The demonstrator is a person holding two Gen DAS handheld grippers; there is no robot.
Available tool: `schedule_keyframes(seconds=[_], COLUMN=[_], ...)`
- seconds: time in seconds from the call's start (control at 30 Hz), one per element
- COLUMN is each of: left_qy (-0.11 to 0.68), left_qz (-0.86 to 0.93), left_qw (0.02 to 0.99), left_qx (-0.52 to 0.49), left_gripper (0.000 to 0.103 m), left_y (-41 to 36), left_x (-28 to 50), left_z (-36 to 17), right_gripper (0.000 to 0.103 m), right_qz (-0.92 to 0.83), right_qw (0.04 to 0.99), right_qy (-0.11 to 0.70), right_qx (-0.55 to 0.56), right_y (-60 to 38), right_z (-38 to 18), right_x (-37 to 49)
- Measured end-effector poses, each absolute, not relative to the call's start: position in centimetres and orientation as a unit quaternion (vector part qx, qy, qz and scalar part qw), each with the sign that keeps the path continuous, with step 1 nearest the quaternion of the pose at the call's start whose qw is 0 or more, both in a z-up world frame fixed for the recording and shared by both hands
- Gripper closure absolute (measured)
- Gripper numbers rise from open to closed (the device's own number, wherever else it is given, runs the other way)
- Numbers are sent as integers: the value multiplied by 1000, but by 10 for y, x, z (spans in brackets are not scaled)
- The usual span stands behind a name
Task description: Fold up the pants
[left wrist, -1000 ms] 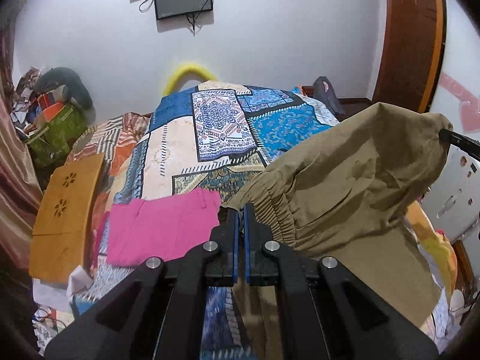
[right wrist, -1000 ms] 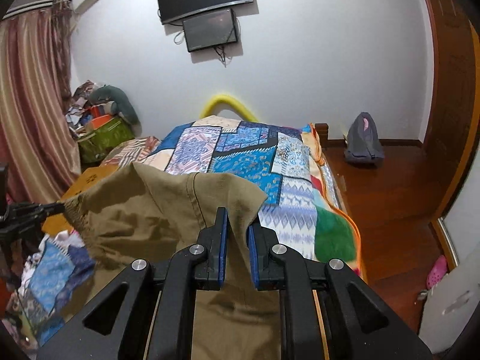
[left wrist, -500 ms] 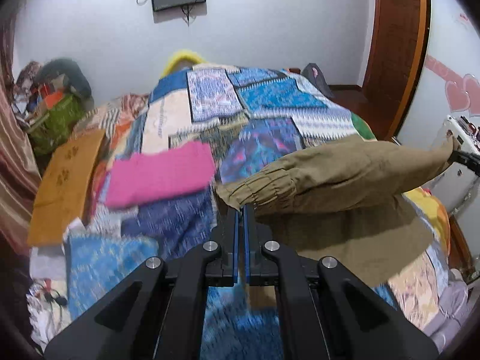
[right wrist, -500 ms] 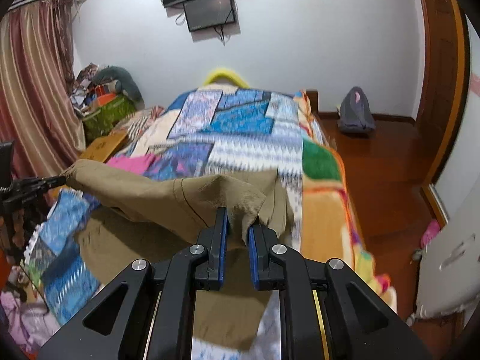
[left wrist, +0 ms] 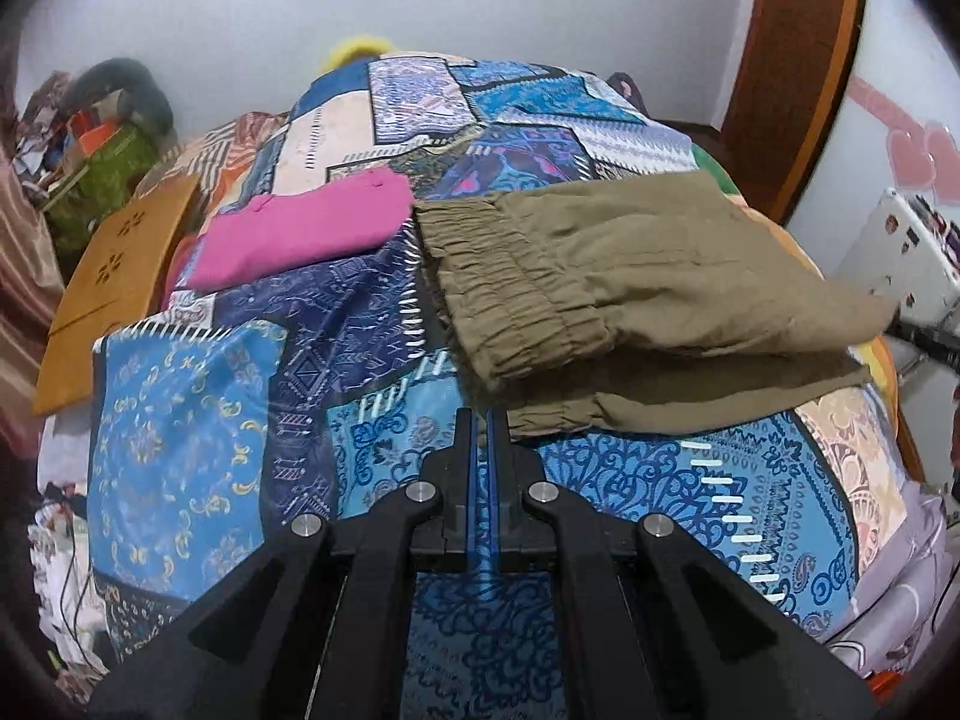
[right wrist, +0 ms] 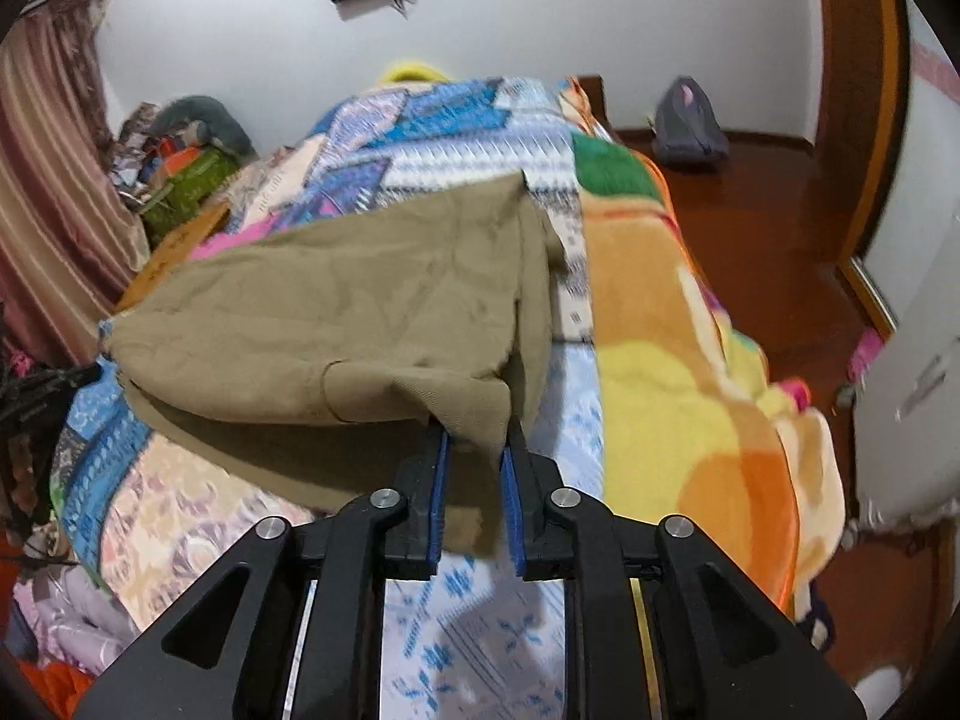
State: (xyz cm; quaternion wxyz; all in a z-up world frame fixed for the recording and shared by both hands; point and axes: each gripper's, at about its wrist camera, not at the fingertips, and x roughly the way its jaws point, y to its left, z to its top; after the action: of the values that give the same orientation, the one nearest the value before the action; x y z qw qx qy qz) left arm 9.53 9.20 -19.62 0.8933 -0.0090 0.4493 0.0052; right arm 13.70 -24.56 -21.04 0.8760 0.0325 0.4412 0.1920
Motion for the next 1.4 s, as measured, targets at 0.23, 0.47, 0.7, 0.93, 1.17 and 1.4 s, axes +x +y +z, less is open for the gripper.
schedule_keyframes(seconds=[0.23, 0.47, 0.7, 0.93, 1.17, 1.4], left_qy=[417, 418, 454, 458, 444, 444], left_qz=[9, -15, -21, -5, 2, 26], left_qw=[909, 908, 891, 889, 895, 895], left_qx=[-9, -9, -11, -4, -46, -40], left_gripper=[99, 70, 70, 53, 53, 53], left_y=[94, 69, 49, 55, 86, 107], left_x=[98, 125, 137, 129, 150, 204], left_z=[-163, -158, -197, -216, -184, -178], right_gripper=[87, 66, 66, 65, 65, 64], right_qz=[141, 182, 230, 241, 217, 205], right_qw=[875, 890, 855, 841, 861, 876], right_qy=[460, 414, 463, 483, 459, 437], right_qx=[50, 48, 32, 42, 35, 21], right_y=[-274, -245, -190, -199, -213, -215], right_z=[-208, -179, -224, -235, -207, -194], right_x=[130, 134, 151, 154, 178, 225])
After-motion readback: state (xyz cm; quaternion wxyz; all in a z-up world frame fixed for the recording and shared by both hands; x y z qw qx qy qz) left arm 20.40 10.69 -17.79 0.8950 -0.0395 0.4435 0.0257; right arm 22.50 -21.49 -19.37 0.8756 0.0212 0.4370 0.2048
